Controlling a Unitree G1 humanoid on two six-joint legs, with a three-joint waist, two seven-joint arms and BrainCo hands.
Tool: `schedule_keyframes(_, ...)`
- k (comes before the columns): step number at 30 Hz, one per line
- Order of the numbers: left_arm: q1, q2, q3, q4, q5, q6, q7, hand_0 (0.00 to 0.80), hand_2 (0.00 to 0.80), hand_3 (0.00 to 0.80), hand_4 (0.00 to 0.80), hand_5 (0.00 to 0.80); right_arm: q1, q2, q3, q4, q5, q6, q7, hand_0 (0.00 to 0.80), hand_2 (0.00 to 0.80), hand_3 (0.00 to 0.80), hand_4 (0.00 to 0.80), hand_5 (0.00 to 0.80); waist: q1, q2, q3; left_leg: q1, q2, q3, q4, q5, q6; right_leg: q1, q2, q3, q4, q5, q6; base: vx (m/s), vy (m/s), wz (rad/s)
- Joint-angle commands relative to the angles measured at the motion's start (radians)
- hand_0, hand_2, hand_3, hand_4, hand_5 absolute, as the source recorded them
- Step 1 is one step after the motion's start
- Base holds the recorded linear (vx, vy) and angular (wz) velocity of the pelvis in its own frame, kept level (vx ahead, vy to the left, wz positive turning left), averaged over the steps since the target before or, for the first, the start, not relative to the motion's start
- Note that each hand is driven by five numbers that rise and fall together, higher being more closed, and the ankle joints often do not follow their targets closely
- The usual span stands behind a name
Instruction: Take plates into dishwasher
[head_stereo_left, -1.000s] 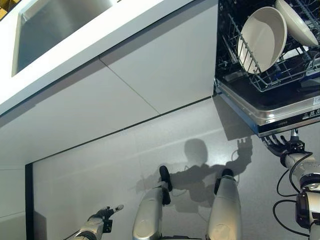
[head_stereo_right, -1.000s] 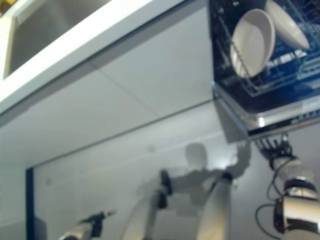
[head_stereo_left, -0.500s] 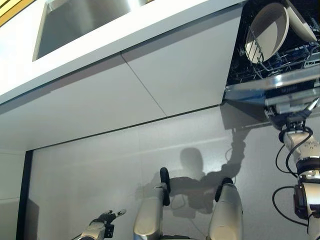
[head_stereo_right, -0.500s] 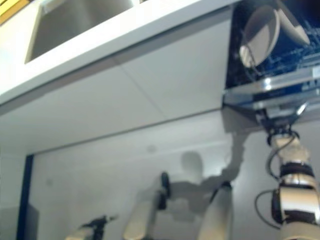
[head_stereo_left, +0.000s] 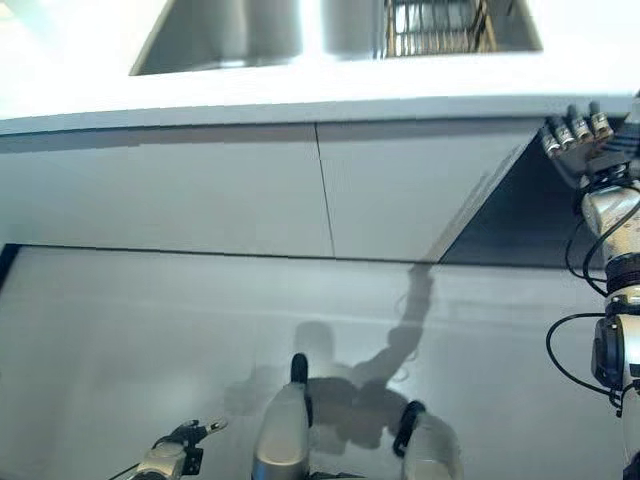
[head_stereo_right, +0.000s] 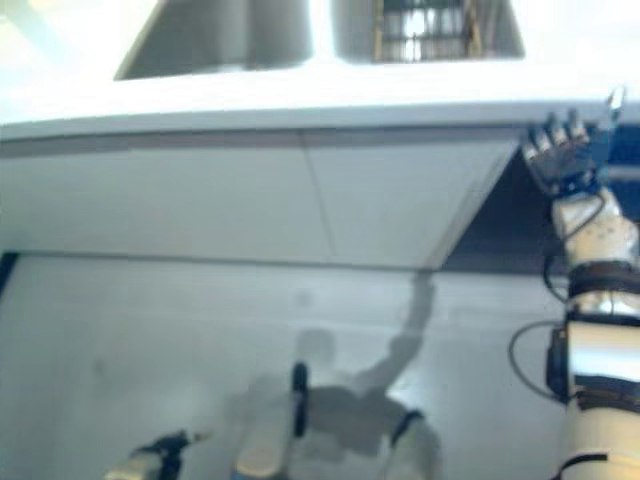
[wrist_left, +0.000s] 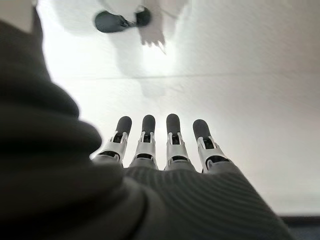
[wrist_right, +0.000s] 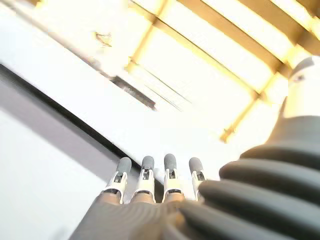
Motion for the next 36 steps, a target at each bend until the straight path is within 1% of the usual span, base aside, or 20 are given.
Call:
schedule_keyframes(1,0.009,0.004,0.015,0.076,0.013,0.0,-0.016,0.0,0.0,0.0,0.0,0.0,0.088,-0.009,0.058,0.008,-0.243,-0.01,0.077,0.0,0.0,0.0,0.0,0.0,-0.028,-0.007,-0.099,0.074,0.007,0.062,-0.13,0.045,0.012,0.091,0.061,0.011,-0.161,0.099,-0.021,0.163,0.084,0.01)
schedule_keyframes(2,0.014,0.0,0.022,0.087,0.011,-0.008,-0.017,0.0,0.0,0.0,0.0,0.0,0.133,0.011,0.063,0.0,-0.284,-0.024,0.081,0.0,0.0,0.0,0.0,0.0,-0.033,-0.013,-0.115,0.092,0.011,0.071,-0.155,0.055,0.009,0.111,0.066,0.012,-0.191,0.112,-0.017,0.16,0.108,-0.07)
schedule_keyframes(3,0.02,-0.003,0.035,0.098,0.007,-0.021,-0.021,0.0,0.0,0.0,0.0,0.0,0.197,0.038,0.075,-0.02,-0.375,-0.04,0.072,0.0,0.0,0.0,0.0,0.0,-0.041,-0.021,-0.136,0.112,0.017,0.087,-0.18,0.063,0.004,0.134,0.068,0.01,-0.225,0.125,-0.012,0.127,0.091,-0.16)
schedule_keyframes(4,0.023,-0.003,0.04,0.099,0.007,-0.022,-0.022,0.0,0.0,0.0,0.0,0.0,0.229,0.055,0.08,-0.037,-0.391,-0.046,0.062,0.0,0.0,0.0,0.0,0.0,-0.044,-0.024,-0.146,0.122,0.02,0.094,-0.189,0.065,0.003,0.148,0.069,0.008,-0.243,0.132,-0.011,0.113,0.1,-0.23)
schedule_keyframes(6,0.023,-0.005,0.058,0.107,0.0,-0.025,-0.026,0.0,0.0,0.0,0.0,0.0,0.327,0.134,0.117,-0.092,-0.501,-0.064,0.036,0.0,0.0,0.0,0.0,0.0,-0.06,-0.032,-0.171,0.141,0.03,0.117,-0.204,0.066,-0.003,0.18,0.069,0.001,-0.286,0.148,-0.007,0.069,0.096,-0.16)
schedule_keyframes(8,0.026,-0.009,0.066,0.109,-0.009,-0.032,-0.025,0.0,0.0,0.0,0.0,0.0,0.406,0.196,0.156,-0.152,-0.555,-0.079,0.012,0.0,0.0,0.0,0.0,0.0,-0.072,-0.036,-0.185,0.15,0.035,0.131,-0.209,0.067,-0.006,0.202,0.071,-0.003,-0.311,0.155,-0.006,0.043,0.078,-0.14)
schedule_keyframes(10,0.034,-0.019,0.07,0.103,-0.014,-0.03,-0.02,0.0,0.0,0.0,0.0,0.0,0.492,0.25,0.181,-0.207,-0.575,-0.087,0.015,0.0,0.0,0.0,0.0,0.0,-0.083,-0.039,-0.199,0.155,0.038,0.143,-0.21,0.068,-0.008,0.219,0.069,-0.01,-0.338,0.166,-0.003,0.005,0.072,-0.09)
schedule_keyframes(11,0.035,-0.031,0.07,0.099,-0.012,-0.024,-0.014,0.0,0.0,0.0,0.0,0.0,0.553,0.292,0.194,-0.231,-0.576,-0.098,0.042,0.0,0.0,0.0,0.0,0.0,-0.09,-0.039,-0.207,0.156,0.043,0.153,-0.21,0.072,-0.012,0.226,0.067,-0.015,-0.352,0.173,0.0,-0.025,0.071,-0.1)
schedule_keyframes(13,0.026,-0.052,0.056,0.096,-0.026,-0.008,-0.012,0.0,0.0,0.0,0.0,0.0,0.622,0.36,0.204,-0.238,-0.526,-0.086,0.092,0.0,0.0,0.0,0.0,0.0,-0.1,-0.04,-0.218,0.157,0.047,0.167,-0.21,0.075,-0.016,0.237,0.068,-0.019,-0.366,0.177,0.0,-0.032,0.064,-0.13)
schedule_keyframes(14,0.024,-0.054,0.054,0.096,-0.028,-0.008,-0.017,0.0,0.0,0.0,0.0,0.0,0.629,0.368,0.204,-0.235,-0.525,-0.079,0.098,0.0,0.0,0.0,0.0,0.0,-0.102,-0.041,-0.22,0.157,0.047,0.169,-0.21,0.075,-0.017,0.238,0.068,-0.02,-0.368,0.177,0.0,-0.02,0.047,-0.1)
schedule_keyframes(15,0.013,-0.077,0.044,0.099,-0.023,-0.005,-0.021,0.0,0.0,0.0,0.0,0.0,0.677,0.409,0.212,-0.204,-0.531,-0.105,0.111,0.0,0.0,0.0,0.0,0.0,-0.106,-0.041,-0.227,0.163,0.046,0.17,-0.21,0.07,-0.014,0.245,0.068,-0.024,-0.374,0.177,0.0,-0.009,0.037,-0.06)
schedule_keyframes(17,-0.002,-0.111,0.011,0.094,0.006,0.01,-0.022,0.0,0.0,0.0,0.0,0.0,0.724,0.459,0.229,-0.157,-0.549,-0.085,0.099,0.0,0.0,0.0,0.0,0.0,-0.112,-0.042,-0.238,0.169,0.045,0.171,-0.21,0.065,-0.011,0.251,0.067,-0.029,-0.38,0.179,0.002,-0.001,0.02,0.0)
schedule_keyframes(20,-0.013,-0.143,-0.047,0.093,0.083,0.024,-0.031,0.0,0.0,0.0,0.0,0.0,0.752,0.499,0.246,-0.075,-0.556,-0.06,0.098,0.0,0.0,0.0,0.0,0.0,-0.115,-0.044,-0.247,0.172,0.043,0.166,-0.21,0.062,-0.011,0.257,0.07,-0.032,-0.389,0.181,0.002,0.001,0.008,0.01)
schedule_keyframes(21,-0.026,-0.166,-0.103,0.093,0.143,0.03,-0.045,0.0,0.0,0.0,0.0,0.0,0.763,0.53,0.248,0.019,-0.574,-0.052,0.125,0.0,0.0,0.0,0.0,0.0,-0.115,-0.044,-0.25,0.179,0.041,0.162,-0.21,0.056,-0.01,0.267,0.07,-0.035,-0.39,0.176,0.002,0.035,0.019,0.01)
schedule_keyframes(23,-0.041,-0.194,-0.163,0.099,0.202,0.028,-0.075,0.0,0.0,0.0,0.0,0.0,0.763,0.555,0.245,0.119,-0.6,-0.038,0.119,0.0,0.0,0.0,0.0,0.0,-0.113,-0.041,-0.259,0.175,0.039,0.157,-0.21,0.055,-0.005,0.267,0.074,-0.036,-0.39,0.173,0.002,0.033,0.032,0.04)
schedule_keyframes(24,-0.043,-0.204,-0.183,0.102,0.194,0.028,-0.075,0.0,0.0,0.0,0.0,0.0,0.763,0.561,0.239,0.159,-0.625,-0.033,0.102,0.0,0.0,0.0,0.0,0.0,-0.113,-0.04,-0.26,0.175,0.039,0.156,-0.21,0.055,-0.003,0.269,0.076,-0.034,-0.388,0.17,0.003,0.019,0.044,0.04)
schedule_keyframes(25,-0.046,-0.21,-0.187,0.099,0.175,0.034,-0.068,0.0,0.0,0.0,0.0,0.0,0.765,0.567,0.235,0.185,-0.638,-0.026,0.083,0.0,0.0,0.0,0.0,0.0,-0.112,-0.038,-0.26,0.176,0.039,0.156,-0.21,0.053,-0.001,0.272,0.077,-0.033,-0.386,0.166,0.003,0.019,0.051,0.01)
schedule_keyframes(28,-0.055,-0.216,-0.169,0.098,0.13,0.055,-0.049,0.0,0.0,0.0,0.0,0.0,0.773,0.581,0.216,0.264,-0.667,-0.003,0.039,0.0,0.0,0.0,0.0,0.0,-0.11,-0.035,-0.261,0.178,0.037,0.15,-0.21,0.05,0.004,0.282,0.081,-0.029,-0.382,0.154,0.0,0.029,0.056,0.0)
schedule_keyframes(32,-0.045,-0.211,-0.153,0.098,0.143,0.072,-0.058,0.0,0.0,0.0,0.0,0.0,0.803,0.596,0.238,0.285,-0.733,-0.01,0.063,0.0,0.0,0.0,0.0,0.0,-0.104,-0.034,-0.258,0.174,0.027,0.132,-0.21,0.051,0.009,0.283,0.078,-0.023,-0.377,0.154,0.004,0.022,0.036,0.01)
schedule_keyframes(36,-0.031,-0.206,-0.139,0.102,0.162,0.038,-0.051,0.0,0.0,0.0,0.0,0.0,0.818,0.595,0.242,0.292,-0.747,-0.002,0.089,0.0,0.0,0.0,0.0,0.0,-0.095,-0.04,-0.254,0.172,0.023,0.127,-0.21,0.05,0.013,0.292,0.078,-0.027,-0.374,0.146,0.007,0.032,0.005,0.09)
